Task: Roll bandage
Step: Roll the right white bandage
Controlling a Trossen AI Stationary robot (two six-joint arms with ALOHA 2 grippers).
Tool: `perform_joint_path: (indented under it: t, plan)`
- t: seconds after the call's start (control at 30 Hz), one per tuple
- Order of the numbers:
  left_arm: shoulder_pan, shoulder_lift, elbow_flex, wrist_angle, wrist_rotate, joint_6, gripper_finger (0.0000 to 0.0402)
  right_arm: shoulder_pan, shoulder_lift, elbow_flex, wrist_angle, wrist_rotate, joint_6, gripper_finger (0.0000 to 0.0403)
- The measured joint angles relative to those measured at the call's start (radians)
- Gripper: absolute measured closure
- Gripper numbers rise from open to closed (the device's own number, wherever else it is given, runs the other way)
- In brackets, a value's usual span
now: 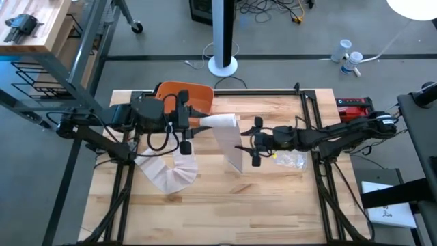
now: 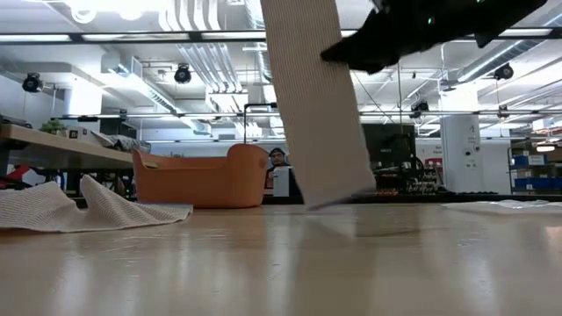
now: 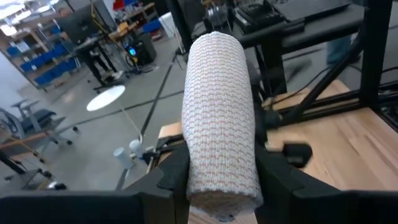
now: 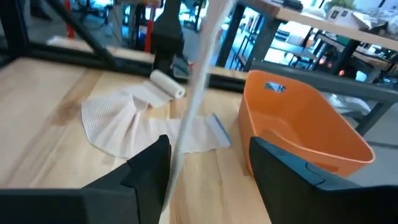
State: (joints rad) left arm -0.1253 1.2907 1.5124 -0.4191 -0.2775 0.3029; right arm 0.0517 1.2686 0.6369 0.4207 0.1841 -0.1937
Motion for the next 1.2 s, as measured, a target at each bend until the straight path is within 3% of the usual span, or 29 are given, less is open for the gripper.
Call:
perform_joint_path:
  t: [0.37, 0.63, 0.77, 1.1, 1.2]
  plan:
    - [0.003, -0.010, 0.000, 0.039, -0.079, 0.029, 0.0285, 0.002, 0.137, 0.062, 0.003, -0.001, 0.012, 0.0246]
    - [0.005, -0.025, 0.000, 0.041, -0.080, 0.045, 0.0285, 0.002, 0.144, 0.068, 0.002, -0.003, 0.026, 0.0344]
    - [0.020, -0.038, 0.000, 0.041, -0.081, 0.053, 0.0285, 0.003, 0.124, 0.069, -0.027, -0.055, 0.023, 0.0396]
    - [0.156, -0.052, -0.001, 0.027, -0.143, 0.057, 0.0285, 0.048, -0.046, 0.069, -0.099, -0.277, 0.076, 0.0401]
    - [0.216, -0.029, -0.001, 0.034, -0.142, 0.055, 0.0285, 0.053, -0.093, 0.077, -0.102, -0.298, 0.104, 0.0401]
